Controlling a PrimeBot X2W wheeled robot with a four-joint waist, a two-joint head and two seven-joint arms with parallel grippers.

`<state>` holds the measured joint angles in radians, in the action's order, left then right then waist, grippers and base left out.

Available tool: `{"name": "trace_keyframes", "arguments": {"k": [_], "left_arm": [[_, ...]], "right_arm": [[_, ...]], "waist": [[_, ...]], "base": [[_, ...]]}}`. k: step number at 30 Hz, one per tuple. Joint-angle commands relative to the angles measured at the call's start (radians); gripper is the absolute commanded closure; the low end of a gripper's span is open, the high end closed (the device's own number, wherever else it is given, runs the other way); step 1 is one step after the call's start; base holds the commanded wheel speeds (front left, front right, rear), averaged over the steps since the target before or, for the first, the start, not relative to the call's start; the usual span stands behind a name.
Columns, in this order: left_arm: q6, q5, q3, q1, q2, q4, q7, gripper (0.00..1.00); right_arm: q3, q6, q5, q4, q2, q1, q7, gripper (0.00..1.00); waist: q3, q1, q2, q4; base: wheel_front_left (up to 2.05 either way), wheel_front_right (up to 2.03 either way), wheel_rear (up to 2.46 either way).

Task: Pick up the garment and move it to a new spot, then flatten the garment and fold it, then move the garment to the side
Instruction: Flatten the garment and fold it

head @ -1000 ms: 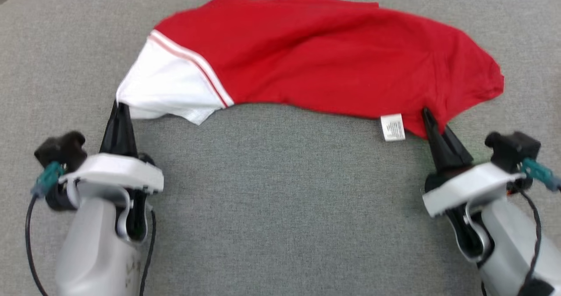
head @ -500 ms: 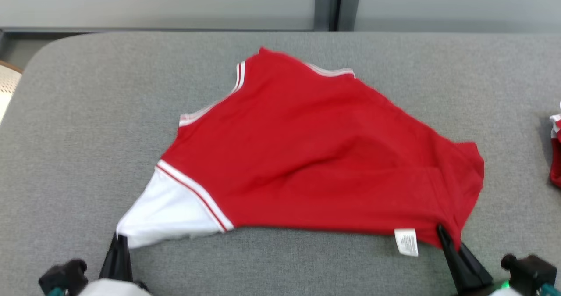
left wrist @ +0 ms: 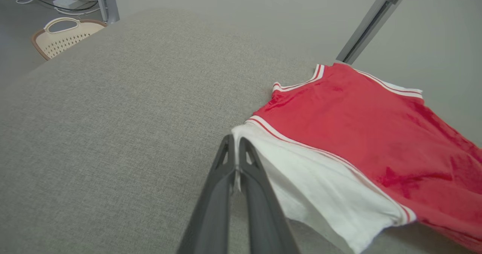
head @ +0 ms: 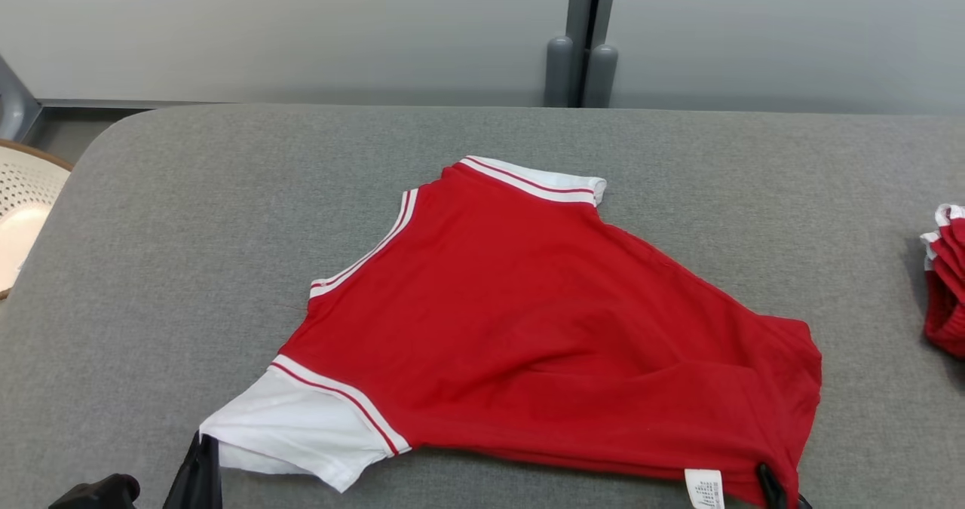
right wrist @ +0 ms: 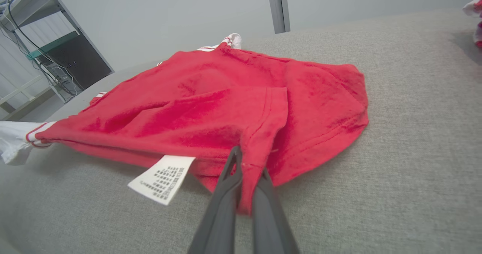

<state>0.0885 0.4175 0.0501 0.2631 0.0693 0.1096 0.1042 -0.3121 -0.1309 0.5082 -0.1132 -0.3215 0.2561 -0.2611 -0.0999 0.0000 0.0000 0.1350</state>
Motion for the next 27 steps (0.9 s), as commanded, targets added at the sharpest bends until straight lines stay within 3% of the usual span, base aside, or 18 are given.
{"name": "trace_keyframes", "arguments": {"k": [1, 11, 15, 21, 27], "left_arm": [[0.003, -0.005, 0.003, 0.000, 0.008, 0.008, 0.001, 1.00], [0.003, -0.013, -0.014, -0.044, 0.023, 0.028, 0.015, 1.00], [-0.018, -0.017, -0.031, -0.102, 0.036, 0.034, 0.012, 1.00], [-0.067, -0.025, -0.077, -0.311, 0.065, -0.033, 0.032, 1.00], [-0.133, -0.037, -0.130, -0.569, 0.085, -0.226, 0.036, 1.00]], "right_arm": [[-0.001, 0.000, 0.001, 0.006, 0.001, -0.010, -0.005, 1.00], [-0.009, 0.000, 0.000, 0.008, 0.015, -0.033, -0.005, 1.00], [0.001, 0.000, 0.023, 0.011, 0.036, -0.047, -0.005, 1.00], [0.030, 0.000, 0.092, -0.033, 0.076, -0.119, 0.000, 1.00], [0.041, 0.000, 0.124, -0.084, 0.103, -0.219, 0.036, 1.00]], "waist": [[-0.001, 0.0000, 0.0000, -0.009], [-0.009, 0.0000, 0.0000, -0.040], [-0.034, 0.0000, 0.0000, -0.049], [-0.111, 0.0000, 0.0000, -0.081], [-0.181, 0.0000, 0.0000, -0.130]], "base": [[0.00, 0.00, 0.00], [0.00, 0.00, 0.00], [0.00, 0.00, 0.00], [0.00, 0.00, 0.00], [0.00, 0.00, 0.00]]}}
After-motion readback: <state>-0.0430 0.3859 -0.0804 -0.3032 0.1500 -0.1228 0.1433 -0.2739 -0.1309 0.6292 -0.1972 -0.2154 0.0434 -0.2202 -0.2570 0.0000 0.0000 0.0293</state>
